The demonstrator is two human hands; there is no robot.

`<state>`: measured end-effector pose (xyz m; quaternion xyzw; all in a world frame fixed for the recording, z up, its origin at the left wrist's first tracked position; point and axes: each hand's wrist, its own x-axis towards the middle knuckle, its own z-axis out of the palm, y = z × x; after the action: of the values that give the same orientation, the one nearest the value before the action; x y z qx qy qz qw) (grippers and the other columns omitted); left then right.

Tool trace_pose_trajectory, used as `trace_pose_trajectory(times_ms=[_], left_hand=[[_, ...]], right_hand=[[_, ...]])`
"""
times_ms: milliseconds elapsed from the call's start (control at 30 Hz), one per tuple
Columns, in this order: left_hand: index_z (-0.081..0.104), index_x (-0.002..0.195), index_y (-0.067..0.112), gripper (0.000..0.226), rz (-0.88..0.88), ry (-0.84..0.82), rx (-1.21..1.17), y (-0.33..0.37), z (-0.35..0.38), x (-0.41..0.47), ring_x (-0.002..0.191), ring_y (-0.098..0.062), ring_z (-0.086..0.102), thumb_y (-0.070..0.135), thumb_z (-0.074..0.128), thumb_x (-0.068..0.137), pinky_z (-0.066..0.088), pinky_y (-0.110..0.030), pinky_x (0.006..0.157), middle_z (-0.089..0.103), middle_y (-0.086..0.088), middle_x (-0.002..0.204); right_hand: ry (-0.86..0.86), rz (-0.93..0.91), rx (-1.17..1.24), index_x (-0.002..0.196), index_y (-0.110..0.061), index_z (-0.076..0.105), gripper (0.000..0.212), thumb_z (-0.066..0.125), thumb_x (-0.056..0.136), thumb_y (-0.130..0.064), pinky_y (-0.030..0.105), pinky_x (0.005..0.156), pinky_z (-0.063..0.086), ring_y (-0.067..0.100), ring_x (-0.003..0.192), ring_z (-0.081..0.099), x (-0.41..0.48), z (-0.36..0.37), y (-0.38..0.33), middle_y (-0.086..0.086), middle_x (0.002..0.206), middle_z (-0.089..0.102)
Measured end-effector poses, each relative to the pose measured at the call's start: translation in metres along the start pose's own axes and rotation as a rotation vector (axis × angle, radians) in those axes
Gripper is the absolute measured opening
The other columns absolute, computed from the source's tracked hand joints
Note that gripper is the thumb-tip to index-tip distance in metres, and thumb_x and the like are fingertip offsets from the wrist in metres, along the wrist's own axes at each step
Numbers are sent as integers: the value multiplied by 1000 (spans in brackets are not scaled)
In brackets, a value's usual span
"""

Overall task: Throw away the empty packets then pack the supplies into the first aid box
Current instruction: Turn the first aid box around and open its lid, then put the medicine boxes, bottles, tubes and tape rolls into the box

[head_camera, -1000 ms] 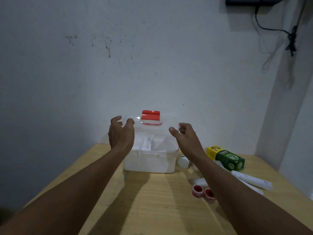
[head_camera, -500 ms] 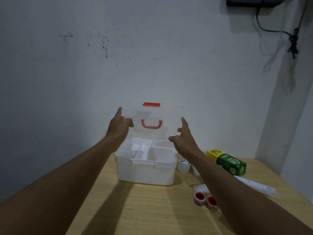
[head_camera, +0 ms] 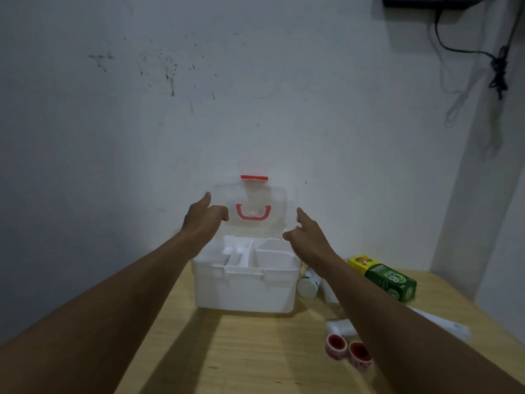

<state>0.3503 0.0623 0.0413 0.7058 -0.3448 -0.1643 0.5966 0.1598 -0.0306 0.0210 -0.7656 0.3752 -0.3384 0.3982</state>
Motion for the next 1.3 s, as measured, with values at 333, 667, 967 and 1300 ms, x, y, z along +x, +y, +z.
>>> trace_pose_trajectory(times_ms=[333, 667, 967, 1300], left_hand=[[24, 153, 23, 73, 86, 42, 125, 0, -2, -8, 141, -32, 32, 24, 58, 88, 36, -46, 107, 26, -7, 159], [22, 151, 40, 81, 518, 19, 1032, -53, 30, -97, 150, -32, -1, 75, -7, 84, -11, -65, 113, 20, -3, 161], [31, 149, 36, 75, 571, 60, 1112, -67, 39, -101, 149, -34, 9, 69, -2, 90, -6, -67, 113, 31, -6, 157], [36, 147, 35, 75, 580, 68, 1056, -69, 40, -100, 148, -34, 16, 69, 2, 90, -4, -64, 115, 35, -7, 154]], right_hand=[[3, -18, -47, 157, -21, 23, 75, 57, 90, -18, 44, 118, 30, 24, 147, 31, -3, -16, 3, 4, 163, 27], [0, 8, -453, 154, -10, 31, 61, 50, 98, -27, 29, 116, 22, 23, 147, 29, -25, -63, 27, 8, 161, 30], [-32, 292, -904, 116, -9, 59, 38, 53, 81, -20, 44, 94, 49, 36, 110, 57, -33, -116, 91, 14, 121, 57], [44, 318, -975, 127, -10, 52, 44, 59, 85, -21, 40, 94, 48, 34, 115, 54, -37, -131, 108, 15, 125, 55]])
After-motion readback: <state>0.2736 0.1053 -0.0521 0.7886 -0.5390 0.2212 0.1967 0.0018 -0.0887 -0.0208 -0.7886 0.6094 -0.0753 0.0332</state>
